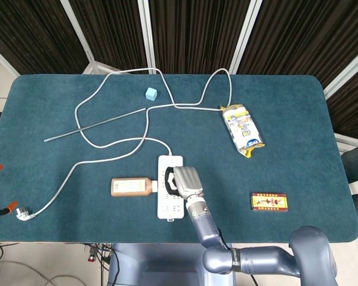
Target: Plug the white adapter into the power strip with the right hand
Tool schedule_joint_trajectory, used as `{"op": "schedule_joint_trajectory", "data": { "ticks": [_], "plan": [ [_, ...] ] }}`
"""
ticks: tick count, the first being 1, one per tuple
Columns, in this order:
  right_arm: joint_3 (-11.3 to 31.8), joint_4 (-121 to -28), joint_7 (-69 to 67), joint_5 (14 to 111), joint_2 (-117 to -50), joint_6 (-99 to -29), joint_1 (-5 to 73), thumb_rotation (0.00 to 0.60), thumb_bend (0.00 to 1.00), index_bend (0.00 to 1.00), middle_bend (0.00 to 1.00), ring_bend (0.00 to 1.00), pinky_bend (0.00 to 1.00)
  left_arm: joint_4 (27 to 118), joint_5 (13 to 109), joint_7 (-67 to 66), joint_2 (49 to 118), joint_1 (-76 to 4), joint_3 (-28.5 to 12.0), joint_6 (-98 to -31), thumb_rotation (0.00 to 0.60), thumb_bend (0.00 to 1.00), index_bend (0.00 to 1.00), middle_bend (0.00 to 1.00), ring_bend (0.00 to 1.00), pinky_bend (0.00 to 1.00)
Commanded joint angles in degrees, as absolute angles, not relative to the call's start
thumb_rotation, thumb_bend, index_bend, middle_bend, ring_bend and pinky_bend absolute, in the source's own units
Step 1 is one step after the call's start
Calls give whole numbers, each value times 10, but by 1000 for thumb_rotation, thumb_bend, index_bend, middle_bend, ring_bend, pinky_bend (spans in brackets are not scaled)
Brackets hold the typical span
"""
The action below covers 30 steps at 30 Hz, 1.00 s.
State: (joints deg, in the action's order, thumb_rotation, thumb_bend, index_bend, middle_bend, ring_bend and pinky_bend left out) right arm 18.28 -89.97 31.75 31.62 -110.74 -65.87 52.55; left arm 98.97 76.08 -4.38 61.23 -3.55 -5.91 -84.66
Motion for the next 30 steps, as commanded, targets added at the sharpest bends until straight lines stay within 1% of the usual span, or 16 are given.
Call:
{"op": "schedule_joint_trajectory", "data": {
  "ticks": [1, 9, 20, 30],
  "plan": [
    [181, -899, 322, 316, -1111, -658, 525, 600, 787, 1000, 887, 947, 1000, 990, 760, -43, 612, -36, -60, -846, 600, 90, 203, 0, 0, 0],
    [175, -896, 335, 317, -1120, -659, 524, 600, 787, 1000, 887, 947, 1000, 989, 758, -40, 611, -36, -61, -846, 600, 90, 204, 0, 0, 0],
    [179, -890, 345, 326, -1129, -667, 522, 600, 786, 1000, 887, 947, 1000, 989, 757, -40, 610, -36, -61, -845, 600, 91, 204, 0, 0, 0],
    [203, -932, 357, 342, -1104, -689, 518, 600, 787, 1000, 887, 947, 1000, 989, 757, -43, 611, -36, -61, -847, 600, 90, 204, 0, 0, 0]
  ]
}}
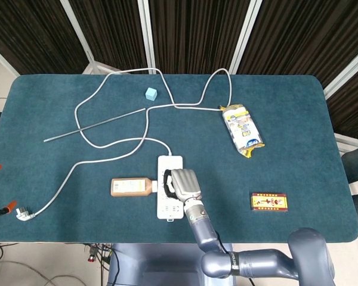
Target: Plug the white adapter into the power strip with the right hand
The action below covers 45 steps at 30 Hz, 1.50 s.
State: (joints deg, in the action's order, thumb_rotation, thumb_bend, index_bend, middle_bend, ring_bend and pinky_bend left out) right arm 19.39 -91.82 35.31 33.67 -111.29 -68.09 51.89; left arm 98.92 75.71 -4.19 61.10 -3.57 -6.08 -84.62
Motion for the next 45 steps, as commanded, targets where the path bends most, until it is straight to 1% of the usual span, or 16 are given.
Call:
{"op": "schedule_joint_trajectory", "data": {
  "ticks": [1, 7, 10, 11, 13, 15, 17, 19, 22, 25, 28, 30, 33, 36, 40, 45],
  "plan": [
    [208, -941, 358, 345, -1098, -694, 518, 600, 787, 1000, 887, 947, 1000, 989, 757, -43, 612, -36, -61, -847, 600, 90, 204, 0, 0, 0],
    [251, -995, 358, 352, -1056, -722, 512, 600, 786, 1000, 887, 948, 1000, 990, 758, -46, 613, -34, -61, -851, 600, 91, 204, 0, 0, 0],
    [275, -1026, 348, 354, -1022, -723, 504, 600, 787, 978, 876, 905, 1000, 991, 758, -48, 614, -34, -61, -853, 600, 91, 204, 0, 0, 0],
    [281, -1034, 344, 354, -1012, -723, 501, 600, 787, 933, 840, 859, 996, 991, 759, -49, 614, -33, -60, -853, 600, 91, 204, 0, 0, 0],
    [296, -1053, 329, 356, -986, -716, 491, 600, 786, 788, 712, 748, 926, 992, 760, -52, 615, -33, -59, -854, 600, 91, 204, 0, 0, 0],
    [312, -1080, 308, 347, -947, -699, 475, 600, 762, 568, 519, 577, 757, 992, 762, -55, 616, -33, -59, -855, 600, 91, 204, 0, 0, 0],
    [326, -1106, 285, 338, -899, -675, 455, 600, 721, 426, 394, 448, 640, 993, 762, -59, 617, -34, -58, -854, 600, 91, 203, 0, 0, 0],
    [334, -1126, 263, 340, -852, -657, 433, 600, 664, 331, 295, 345, 540, 993, 761, -62, 619, -34, -58, -856, 600, 91, 203, 0, 0, 0],
    [335, -1145, 222, 366, -794, -635, 394, 600, 563, 256, 200, 242, 405, 994, 761, -65, 620, -33, -59, -858, 600, 90, 204, 0, 0, 0],
    [318, -1158, 161, 434, -733, -603, 340, 600, 498, 193, 128, 162, 342, 994, 760, -68, 621, -32, -59, -859, 600, 90, 204, 0, 0, 0],
    [291, -1141, 57, 561, -680, -570, 272, 600, 452, 155, 79, 117, 305, 995, 761, -73, 623, -32, -58, -861, 600, 90, 204, 0, 0, 0],
    [263, -1115, 17, 648, -660, -577, 239, 600, 428, 126, 58, 100, 300, 996, 764, -77, 625, -32, -57, -862, 600, 91, 203, 0, 0, 0],
    [201, -1048, -11, 793, -641, -625, 194, 600, 407, 93, 41, 77, 300, 997, 771, -81, 628, -31, -54, -866, 600, 90, 191, 0, 0, 0],
    [150, -992, -1, 888, -643, -696, 158, 600, 407, 85, 40, 76, 300, 995, 778, -82, 633, -30, -53, -872, 600, 90, 177, 0, 0, 0],
    [102, -941, 27, 944, -665, -779, 112, 600, 408, 85, 40, 76, 300, 992, 785, -81, 636, -30, -52, -874, 600, 91, 142, 0, 0, 0],
    [54, -895, 47, 972, -688, -828, 72, 600, 407, 85, 39, 76, 300, 983, 799, -71, 640, -30, -51, -881, 600, 91, 136, 0, 0, 0]
  ]
}}
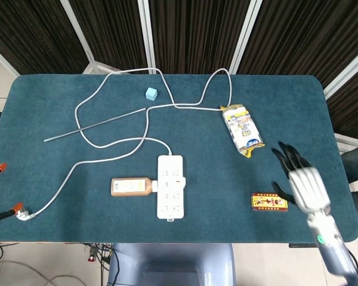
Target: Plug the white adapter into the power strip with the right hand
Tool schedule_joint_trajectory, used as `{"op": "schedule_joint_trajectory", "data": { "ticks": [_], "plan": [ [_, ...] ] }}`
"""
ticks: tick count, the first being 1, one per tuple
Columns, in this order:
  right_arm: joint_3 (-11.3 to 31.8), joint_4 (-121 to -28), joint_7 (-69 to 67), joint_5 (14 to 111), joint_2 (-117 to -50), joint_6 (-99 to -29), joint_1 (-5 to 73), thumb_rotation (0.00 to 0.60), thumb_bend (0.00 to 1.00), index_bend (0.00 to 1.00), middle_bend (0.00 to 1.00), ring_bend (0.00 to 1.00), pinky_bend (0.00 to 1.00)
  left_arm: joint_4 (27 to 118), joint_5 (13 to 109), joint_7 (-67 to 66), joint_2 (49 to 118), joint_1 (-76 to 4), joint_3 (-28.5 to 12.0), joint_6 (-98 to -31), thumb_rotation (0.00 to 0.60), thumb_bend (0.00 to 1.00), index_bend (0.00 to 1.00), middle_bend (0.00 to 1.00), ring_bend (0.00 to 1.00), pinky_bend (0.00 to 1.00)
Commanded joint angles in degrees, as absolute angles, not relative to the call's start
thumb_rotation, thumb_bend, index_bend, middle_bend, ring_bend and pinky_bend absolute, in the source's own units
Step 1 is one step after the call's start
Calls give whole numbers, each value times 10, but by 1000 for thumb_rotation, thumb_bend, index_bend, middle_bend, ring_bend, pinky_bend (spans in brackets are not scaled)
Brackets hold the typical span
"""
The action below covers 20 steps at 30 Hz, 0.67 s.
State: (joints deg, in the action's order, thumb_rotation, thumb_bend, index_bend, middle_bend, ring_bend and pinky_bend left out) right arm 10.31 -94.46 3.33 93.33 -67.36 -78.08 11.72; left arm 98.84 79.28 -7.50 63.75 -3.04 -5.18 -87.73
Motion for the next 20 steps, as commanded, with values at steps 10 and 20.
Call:
{"op": "schedule_joint_trajectory", "data": {
  "ticks": [10, 20],
  "plan": [
    [36, -841, 67, 965, -712, -857, 52, 600, 407, 85, 39, 76, 289, 966, 807, -70, 645, -30, -53, -888, 600, 90, 146, 0, 0, 0],
    [36, -857, 84, 959, -702, -868, 52, 600, 408, 85, 39, 76, 289, 936, 803, -60, 657, -41, -65, -882, 600, 90, 147, 0, 0, 0]
  ]
}}
